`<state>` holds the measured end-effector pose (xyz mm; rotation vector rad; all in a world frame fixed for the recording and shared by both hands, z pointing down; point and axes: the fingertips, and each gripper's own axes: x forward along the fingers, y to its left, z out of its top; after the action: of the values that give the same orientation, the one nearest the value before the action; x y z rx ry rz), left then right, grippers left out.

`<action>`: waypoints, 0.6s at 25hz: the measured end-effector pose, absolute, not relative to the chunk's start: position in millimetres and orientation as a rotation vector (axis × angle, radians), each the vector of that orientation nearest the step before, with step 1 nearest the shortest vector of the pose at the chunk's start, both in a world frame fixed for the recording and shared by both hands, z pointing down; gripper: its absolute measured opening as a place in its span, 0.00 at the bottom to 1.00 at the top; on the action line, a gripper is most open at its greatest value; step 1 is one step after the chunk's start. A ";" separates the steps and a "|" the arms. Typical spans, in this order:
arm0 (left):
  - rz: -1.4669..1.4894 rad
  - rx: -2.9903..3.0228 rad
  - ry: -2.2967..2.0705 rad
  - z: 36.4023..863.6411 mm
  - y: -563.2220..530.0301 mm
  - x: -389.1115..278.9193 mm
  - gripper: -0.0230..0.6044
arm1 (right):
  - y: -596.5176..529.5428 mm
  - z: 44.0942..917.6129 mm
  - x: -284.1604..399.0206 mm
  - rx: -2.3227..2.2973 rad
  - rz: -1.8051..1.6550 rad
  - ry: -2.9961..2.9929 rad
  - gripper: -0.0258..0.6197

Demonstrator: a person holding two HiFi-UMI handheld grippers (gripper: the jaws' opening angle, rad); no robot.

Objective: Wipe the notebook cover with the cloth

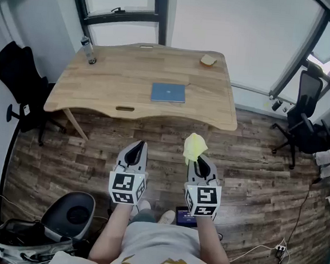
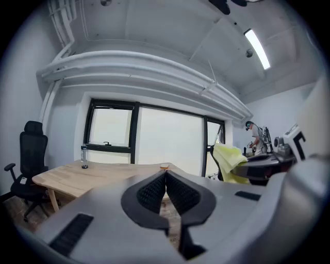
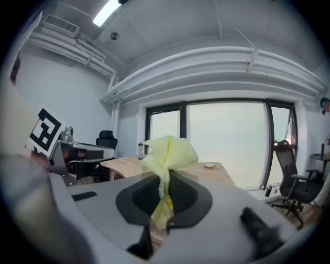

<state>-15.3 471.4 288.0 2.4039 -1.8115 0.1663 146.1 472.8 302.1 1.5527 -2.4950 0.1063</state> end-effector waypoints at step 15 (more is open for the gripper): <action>0.192 2.400 -1.822 292.3 448.0 -20.9 0.06 | 446.9 308.0 164.0 1.625 0.166 -2.464 0.10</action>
<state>-20.9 448.0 292.3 2.4001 -1.8218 0.1916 164.0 446.9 308.0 1.6254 -2.4640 0.1662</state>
